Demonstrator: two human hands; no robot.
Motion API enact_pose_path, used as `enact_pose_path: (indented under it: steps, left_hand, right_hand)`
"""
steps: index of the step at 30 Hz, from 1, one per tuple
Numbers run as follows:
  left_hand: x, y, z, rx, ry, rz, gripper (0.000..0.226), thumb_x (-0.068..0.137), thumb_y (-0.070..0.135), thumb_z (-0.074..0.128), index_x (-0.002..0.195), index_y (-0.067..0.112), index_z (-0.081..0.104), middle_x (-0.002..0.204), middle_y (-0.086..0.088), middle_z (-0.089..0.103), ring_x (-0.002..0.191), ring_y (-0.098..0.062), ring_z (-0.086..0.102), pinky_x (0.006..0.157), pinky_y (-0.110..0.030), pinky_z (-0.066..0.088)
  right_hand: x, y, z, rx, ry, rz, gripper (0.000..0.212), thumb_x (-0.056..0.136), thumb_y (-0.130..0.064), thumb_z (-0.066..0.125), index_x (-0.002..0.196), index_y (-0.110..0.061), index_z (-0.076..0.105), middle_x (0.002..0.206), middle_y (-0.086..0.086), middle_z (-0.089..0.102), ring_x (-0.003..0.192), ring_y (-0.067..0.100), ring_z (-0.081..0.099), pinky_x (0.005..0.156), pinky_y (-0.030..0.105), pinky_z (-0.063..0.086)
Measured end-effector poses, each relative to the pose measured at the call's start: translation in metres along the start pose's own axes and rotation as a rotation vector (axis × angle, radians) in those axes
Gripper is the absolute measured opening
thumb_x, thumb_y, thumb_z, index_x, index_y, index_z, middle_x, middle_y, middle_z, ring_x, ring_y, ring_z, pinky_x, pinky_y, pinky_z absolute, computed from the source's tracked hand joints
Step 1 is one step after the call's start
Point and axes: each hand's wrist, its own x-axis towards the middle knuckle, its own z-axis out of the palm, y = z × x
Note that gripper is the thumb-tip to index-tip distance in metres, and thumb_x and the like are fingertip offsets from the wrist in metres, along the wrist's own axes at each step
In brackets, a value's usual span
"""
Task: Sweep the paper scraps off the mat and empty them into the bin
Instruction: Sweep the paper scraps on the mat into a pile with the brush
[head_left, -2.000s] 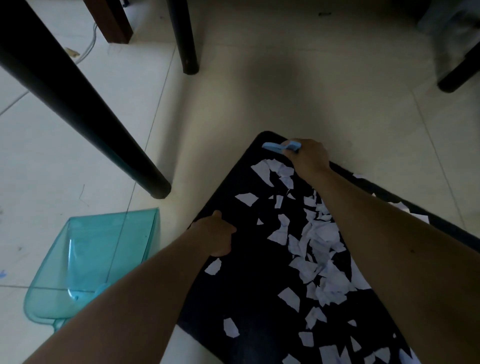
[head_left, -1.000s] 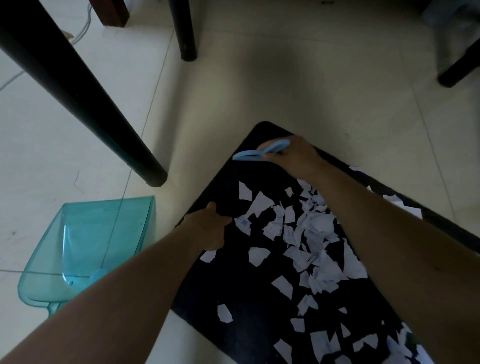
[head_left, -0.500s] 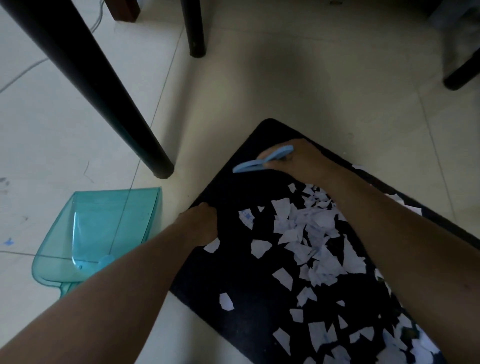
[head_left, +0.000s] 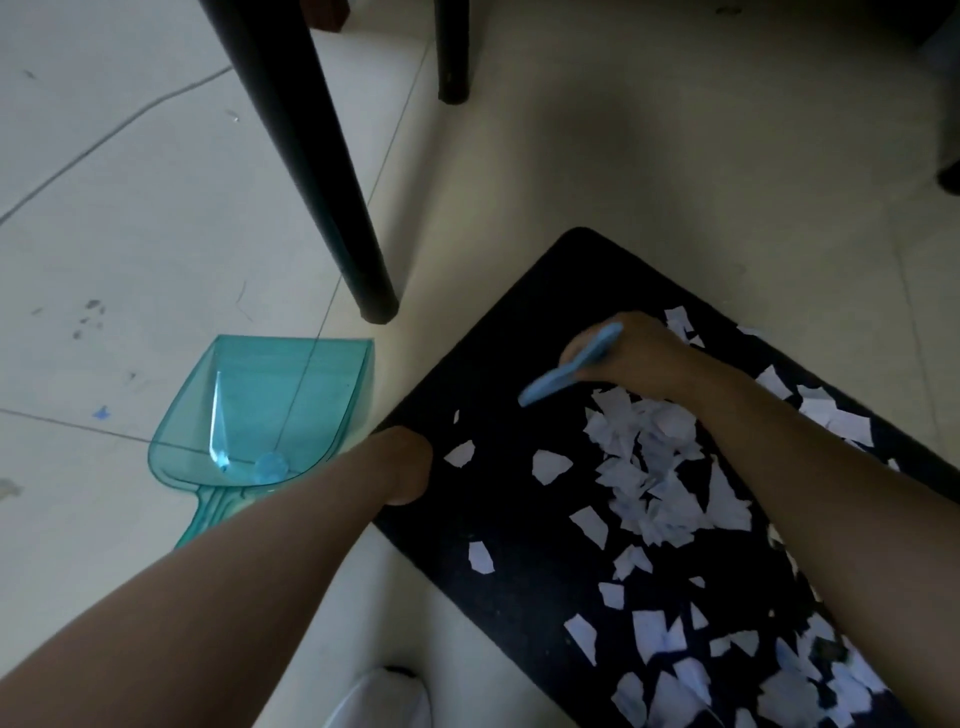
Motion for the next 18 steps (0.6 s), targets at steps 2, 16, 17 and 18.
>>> enact_pose_path:
  steps: [2,16,17,18]
  left_hand:
    - [0.001,-0.001,0.004,0.033,-0.039,-0.008,0.031,0.098,0.005,0.032,0.071,0.014,0.045,0.073,0.0,0.046,0.06,-0.006,0.038,0.054,-0.014,0.034]
    - [0.003,-0.013,0.016,0.212,-0.161,-0.001,0.057,0.098,0.006,0.037,0.151,0.003,0.018,0.158,-0.019,-0.011,0.141,-0.034,0.029,0.11,-0.041,0.038]
    - [0.003,-0.014,0.016,0.21,-0.159,0.003,0.057,0.097,0.006,0.038,0.151,0.003,0.02,0.158,-0.02,-0.011,0.142,-0.034,0.029,0.11,-0.042,0.038]
    - [0.002,-0.014,0.016,0.215,-0.162,0.003,0.057,0.097,0.006,0.038,0.151,0.003,0.02,0.158,-0.02,-0.01,0.143,-0.034,0.027,0.11,-0.042,0.038]
  right_hand:
    - [0.007,-0.02,0.008,0.1,0.131,-0.056,0.008,0.082,-0.018,0.07,0.085,-0.024,0.073,0.093,-0.003,0.071,0.084,0.01,0.064,0.079,0.024,0.052]
    - [0.004,-0.035,0.07,-0.221,-0.331,-0.17,0.016,0.088,-0.01,0.063,0.099,-0.011,0.074,0.101,0.006,0.072,0.086,0.013,0.064,0.082,0.026,0.052]
    - [0.0,-0.033,0.062,-0.187,-0.323,-0.155,0.016,0.087,-0.009,0.064,0.099,-0.01,0.074,0.101,0.006,0.073,0.086,0.014,0.065,0.083,0.025,0.052]
    - [-0.001,-0.031,0.054,-0.137,-0.291,-0.144,0.016,0.086,-0.008,0.065,0.099,-0.008,0.074,0.101,0.008,0.073,0.088,0.016,0.066,0.084,0.026,0.053]
